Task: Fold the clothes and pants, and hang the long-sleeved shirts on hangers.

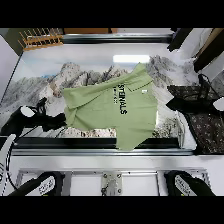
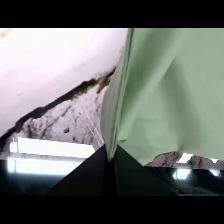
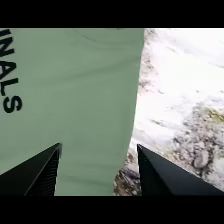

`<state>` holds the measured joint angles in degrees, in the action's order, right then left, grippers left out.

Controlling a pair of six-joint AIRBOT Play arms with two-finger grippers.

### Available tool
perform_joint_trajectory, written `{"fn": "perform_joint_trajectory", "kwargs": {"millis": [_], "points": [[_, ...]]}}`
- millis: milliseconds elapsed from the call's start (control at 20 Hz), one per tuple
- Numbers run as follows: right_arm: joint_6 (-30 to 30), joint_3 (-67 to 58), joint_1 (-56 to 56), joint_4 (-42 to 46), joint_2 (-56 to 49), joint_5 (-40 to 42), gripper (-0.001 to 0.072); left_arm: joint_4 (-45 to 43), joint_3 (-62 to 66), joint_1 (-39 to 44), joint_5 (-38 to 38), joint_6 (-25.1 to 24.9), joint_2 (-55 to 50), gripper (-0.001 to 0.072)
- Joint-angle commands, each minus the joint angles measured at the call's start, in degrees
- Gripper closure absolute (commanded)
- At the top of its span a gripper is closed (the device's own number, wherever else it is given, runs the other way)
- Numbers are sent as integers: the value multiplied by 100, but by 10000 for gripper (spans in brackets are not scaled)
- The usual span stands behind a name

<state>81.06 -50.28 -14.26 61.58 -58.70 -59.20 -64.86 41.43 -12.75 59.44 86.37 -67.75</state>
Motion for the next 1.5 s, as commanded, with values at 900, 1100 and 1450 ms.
{"fn": "perform_joint_trajectory", "kwargs": {"millis": [900,1100,1450], "points": [[-680,444,1032,-1174,-1652,1078,698,-164,284,-321,4,-68,299,699],[-699,-1283,647,-1128,-402,898,699,-94,1917,-789,531,-63,1351,699],[-782,-3672,476,-1126,1624,1038,698,-105,4225,-852,278,111,3595,699]]}}
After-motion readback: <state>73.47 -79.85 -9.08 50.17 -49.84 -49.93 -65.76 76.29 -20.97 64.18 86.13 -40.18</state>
